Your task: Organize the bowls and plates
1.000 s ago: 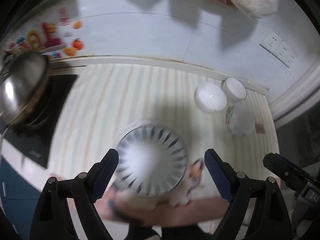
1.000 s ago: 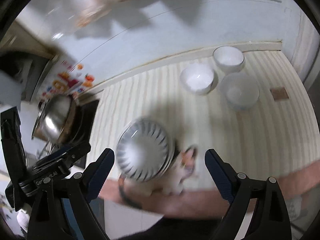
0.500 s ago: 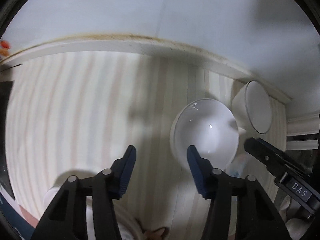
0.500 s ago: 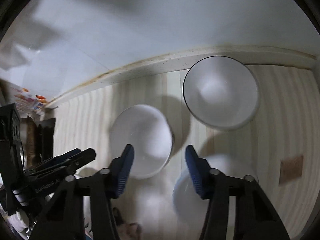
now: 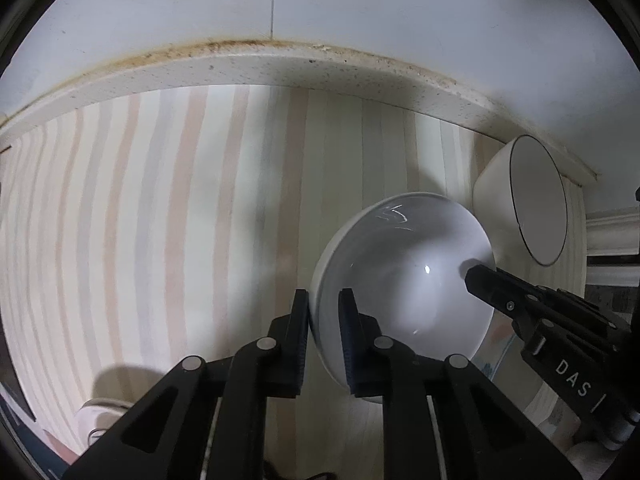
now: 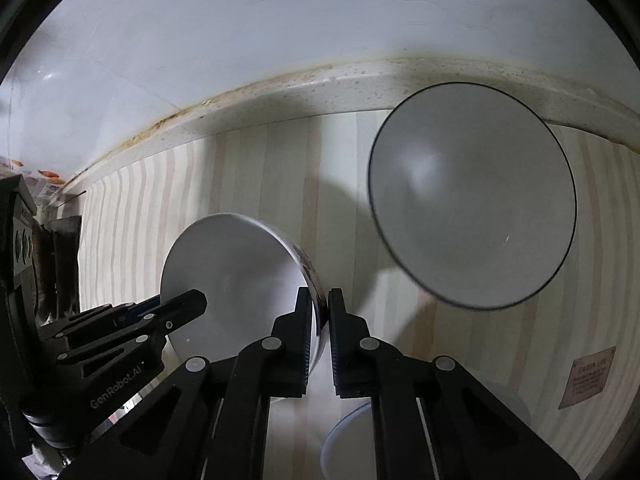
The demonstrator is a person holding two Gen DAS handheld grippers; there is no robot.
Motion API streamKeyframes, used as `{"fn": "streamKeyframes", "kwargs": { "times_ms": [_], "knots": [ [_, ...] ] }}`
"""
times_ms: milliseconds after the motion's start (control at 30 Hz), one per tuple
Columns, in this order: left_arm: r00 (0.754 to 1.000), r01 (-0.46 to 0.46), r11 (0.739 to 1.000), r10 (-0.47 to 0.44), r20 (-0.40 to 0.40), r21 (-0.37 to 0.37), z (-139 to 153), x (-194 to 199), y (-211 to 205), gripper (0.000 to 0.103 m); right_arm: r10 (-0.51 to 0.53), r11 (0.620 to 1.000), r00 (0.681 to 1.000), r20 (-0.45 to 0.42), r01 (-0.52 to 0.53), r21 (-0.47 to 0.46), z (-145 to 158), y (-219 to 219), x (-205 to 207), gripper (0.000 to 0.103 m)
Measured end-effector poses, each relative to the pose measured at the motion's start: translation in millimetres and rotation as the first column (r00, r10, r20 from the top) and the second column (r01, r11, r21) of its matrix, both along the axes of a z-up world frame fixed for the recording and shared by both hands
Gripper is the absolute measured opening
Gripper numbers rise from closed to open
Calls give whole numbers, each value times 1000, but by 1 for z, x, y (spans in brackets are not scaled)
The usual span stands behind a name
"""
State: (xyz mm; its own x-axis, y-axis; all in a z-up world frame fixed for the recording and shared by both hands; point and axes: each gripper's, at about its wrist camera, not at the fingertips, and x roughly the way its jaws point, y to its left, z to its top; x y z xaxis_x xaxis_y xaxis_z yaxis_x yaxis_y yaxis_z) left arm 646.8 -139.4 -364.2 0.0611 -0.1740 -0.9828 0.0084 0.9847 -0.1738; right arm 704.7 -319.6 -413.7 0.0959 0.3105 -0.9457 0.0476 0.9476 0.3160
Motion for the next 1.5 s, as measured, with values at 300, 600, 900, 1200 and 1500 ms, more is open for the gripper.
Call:
{"fn": "streamKeyframes", "kwargs": {
  "times_ms": [300, 600, 900, 1200, 1500],
  "knots": [
    [999, 18, 1000, -17, 50, -14, 49, -53, 15, 13, 12, 999, 999, 52, -14, 34, 53, 15, -49, 10],
    [996, 86, 995, -85, 5, -49, 52, -118, -1, 13, 3, 998, 1000, 9, -3, 57, 65, 4, -142, 10],
    [987, 134, 990, -137, -82, -39, 8, -136, -32, 13, -49, 997, 995, -82, 53, 48, 14, -18, -187, 10],
    [980, 177, 984, -177, -94, -6, -4, -137, -64, 13, -71, 996, 990, -120, 76, 40, -9, -27, -193, 10],
    [976, 199, 980, -197, -92, 15, -5, -139, -84, 13, -76, 996, 989, -128, 80, 27, -9, -30, -193, 10]
  ]
}}
